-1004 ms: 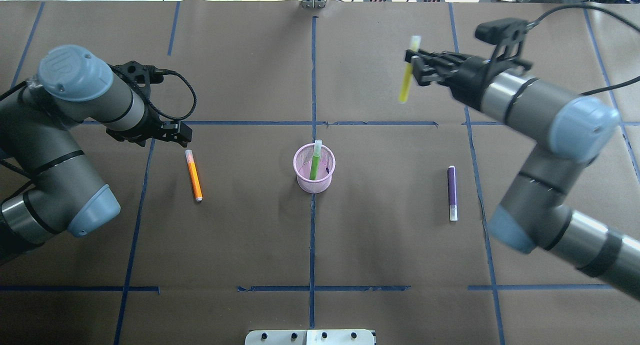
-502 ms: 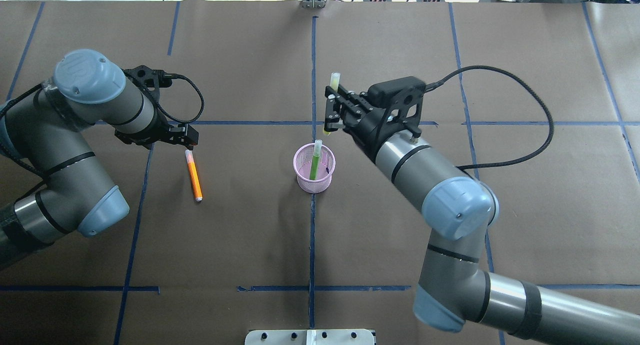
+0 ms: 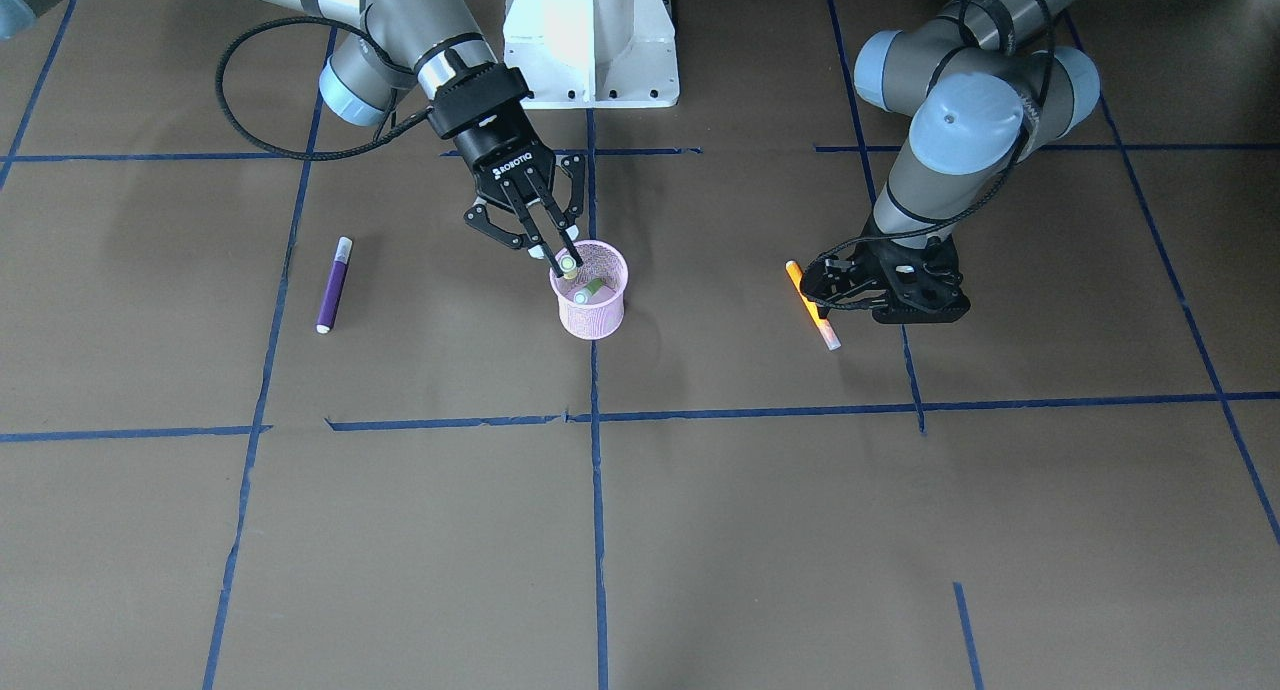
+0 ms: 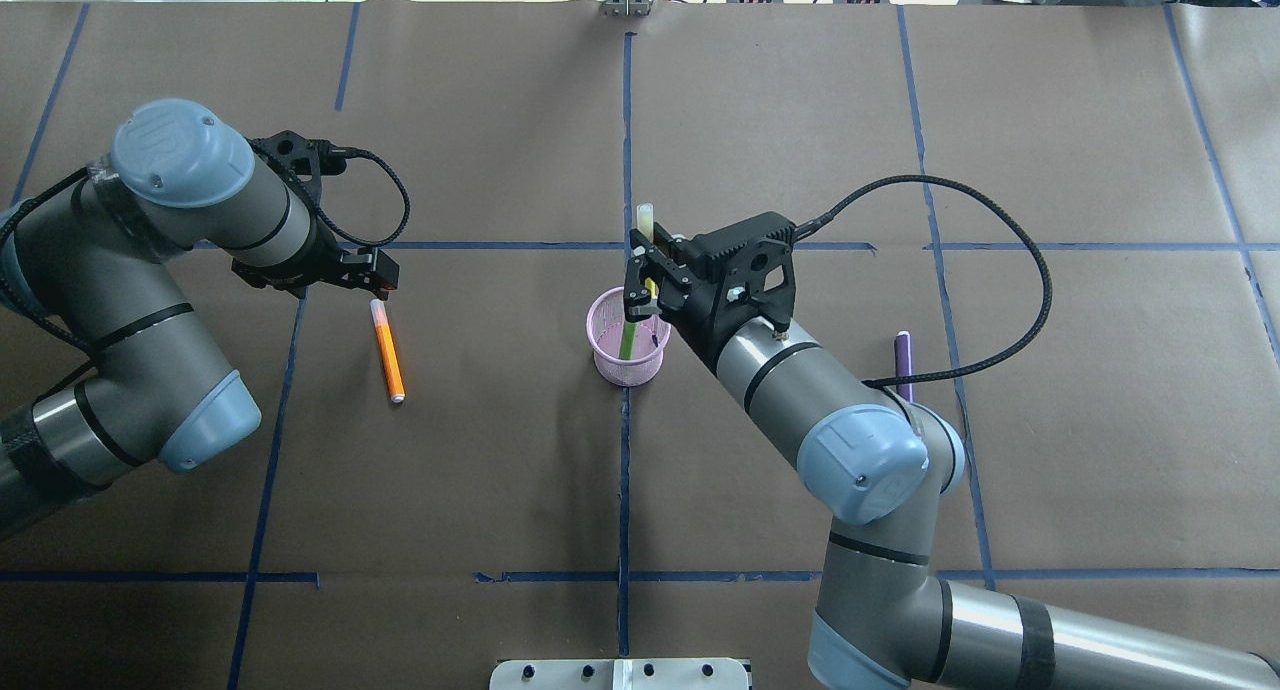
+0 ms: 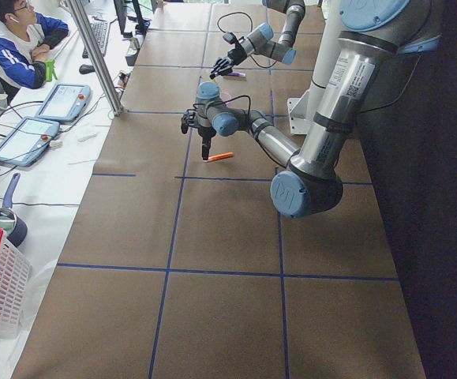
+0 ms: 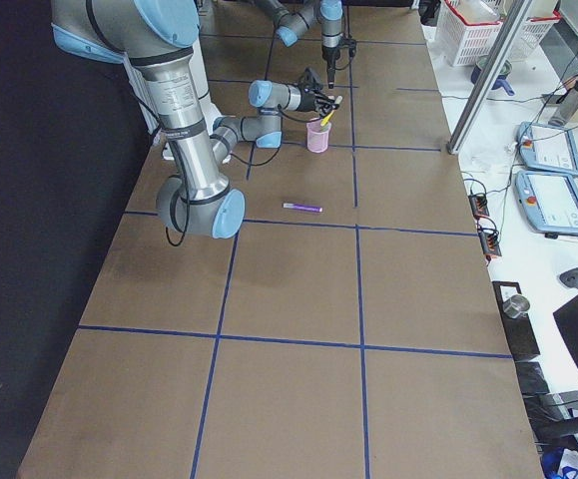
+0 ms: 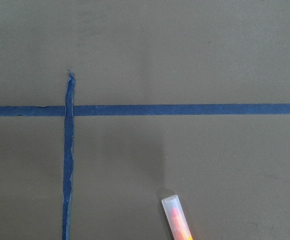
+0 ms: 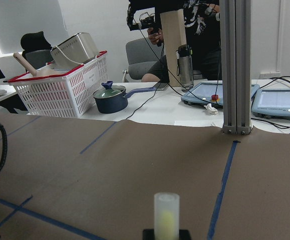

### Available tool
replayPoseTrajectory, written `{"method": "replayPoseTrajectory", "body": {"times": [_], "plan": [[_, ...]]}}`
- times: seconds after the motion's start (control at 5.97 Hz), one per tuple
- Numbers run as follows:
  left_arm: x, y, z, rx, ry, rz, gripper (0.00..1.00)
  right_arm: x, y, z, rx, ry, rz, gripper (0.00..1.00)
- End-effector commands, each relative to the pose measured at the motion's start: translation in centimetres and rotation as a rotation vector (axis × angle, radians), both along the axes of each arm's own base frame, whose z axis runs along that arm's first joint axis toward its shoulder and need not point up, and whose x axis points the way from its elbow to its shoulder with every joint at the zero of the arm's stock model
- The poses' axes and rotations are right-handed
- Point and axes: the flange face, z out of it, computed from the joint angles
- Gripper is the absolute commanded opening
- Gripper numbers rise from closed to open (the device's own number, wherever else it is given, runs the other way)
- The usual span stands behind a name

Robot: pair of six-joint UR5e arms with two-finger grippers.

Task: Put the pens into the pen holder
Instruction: 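Lower the yellow highlighter into the pink cup and open the right gripper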

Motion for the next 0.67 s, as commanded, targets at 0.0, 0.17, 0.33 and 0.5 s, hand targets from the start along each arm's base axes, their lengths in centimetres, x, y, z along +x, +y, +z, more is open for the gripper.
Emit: {"method": "replayPoseTrajectory", "body": {"times": [0.0, 0.17, 0.33, 0.5], "plan": [[0.0, 0.0, 0.1, 0.001, -0.002, 0.002, 1.00, -1.8, 1.2, 0.6, -0.005, 0.019, -0.001, 0.00], [0.1, 0.0, 0.0, 0.002, 0.000, 0.003, 1.00, -3.2, 0.9, 1.5, -0.012, 0.047, -0.001, 0.03], [0.1, 0.1, 0.2, 0.001, -0.003, 0.004, 1.00, -3.3, 0.9, 1.4, -0.014, 0.040, -0.001, 0.38], [0.1, 0.1, 0.1, 0.001, -0.002, 0.006, 1.00, -3.3, 1.1, 1.4, -0.013, 0.032, -0.006, 0.99]]}}
